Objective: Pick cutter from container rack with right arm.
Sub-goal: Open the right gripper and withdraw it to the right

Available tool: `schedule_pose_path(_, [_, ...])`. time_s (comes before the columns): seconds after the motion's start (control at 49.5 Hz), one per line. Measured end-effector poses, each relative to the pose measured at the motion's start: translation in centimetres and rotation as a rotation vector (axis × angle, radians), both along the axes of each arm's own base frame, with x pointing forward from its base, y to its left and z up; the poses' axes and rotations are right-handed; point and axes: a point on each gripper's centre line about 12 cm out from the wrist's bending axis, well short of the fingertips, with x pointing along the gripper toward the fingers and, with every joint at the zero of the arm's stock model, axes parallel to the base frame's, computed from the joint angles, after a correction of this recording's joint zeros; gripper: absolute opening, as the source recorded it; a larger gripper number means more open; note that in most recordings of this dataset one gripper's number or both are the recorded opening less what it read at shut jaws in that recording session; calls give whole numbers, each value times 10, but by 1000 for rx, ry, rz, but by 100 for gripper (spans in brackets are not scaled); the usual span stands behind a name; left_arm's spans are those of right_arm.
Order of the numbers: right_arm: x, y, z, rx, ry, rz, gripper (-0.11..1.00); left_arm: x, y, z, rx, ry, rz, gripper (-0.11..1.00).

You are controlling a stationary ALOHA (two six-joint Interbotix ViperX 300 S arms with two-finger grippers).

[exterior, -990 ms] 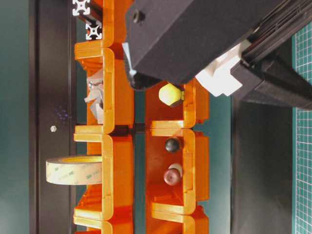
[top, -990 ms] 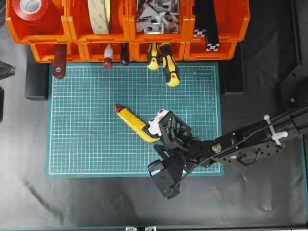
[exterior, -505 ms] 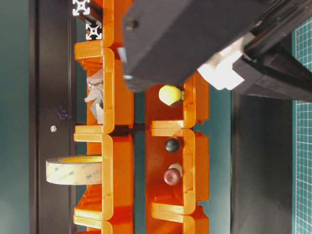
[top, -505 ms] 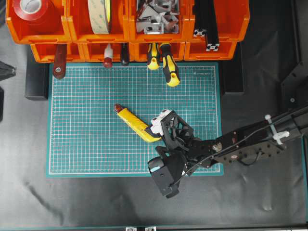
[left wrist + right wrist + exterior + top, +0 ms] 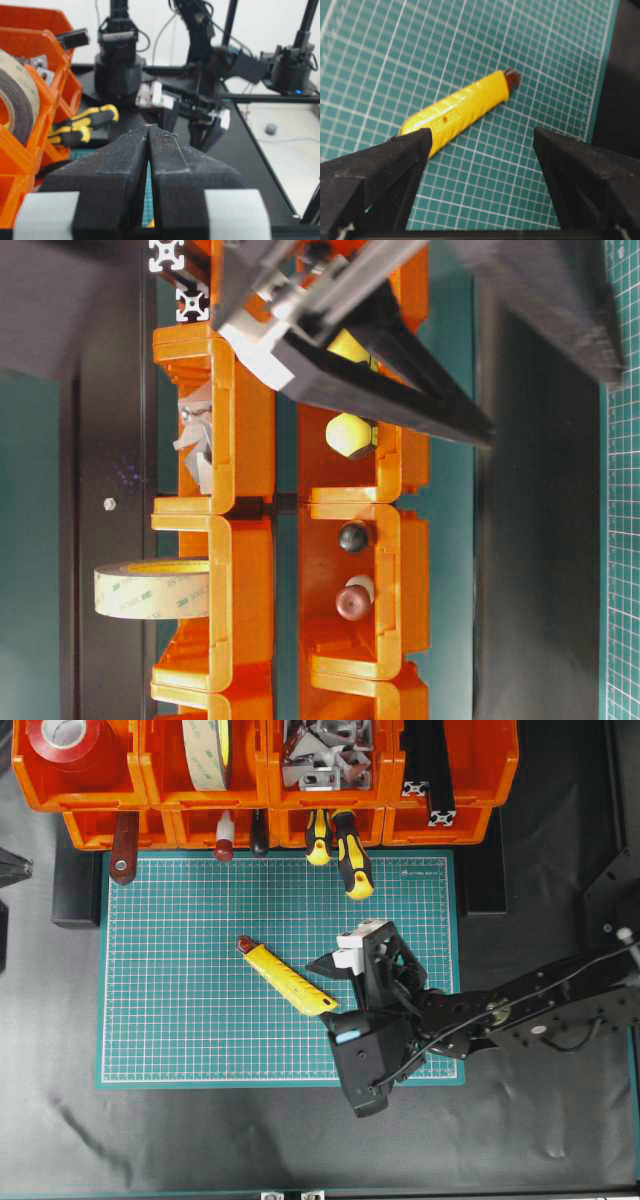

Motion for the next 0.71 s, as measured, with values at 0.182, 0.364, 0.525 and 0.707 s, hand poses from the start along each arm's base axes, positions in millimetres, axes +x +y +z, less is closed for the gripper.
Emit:
schedule_pose_path(0.182, [-5, 10, 9, 55, -32, -22, 80, -1, 0, -1, 1, 9, 0, 0])
schedule_pose_path(0.364, [-10, 24, 10, 107, -46, -37, 80, -2, 0, -1, 1, 12, 1, 0])
schedule_pose_path(0.525, [-13, 31, 10, 148, -53, -61, 80, -3, 0, -1, 1, 14, 1, 0])
schedule_pose_path(0.707, [-14, 32, 10, 173, -57, -86, 80, -3, 0, -1, 1, 15, 1, 0])
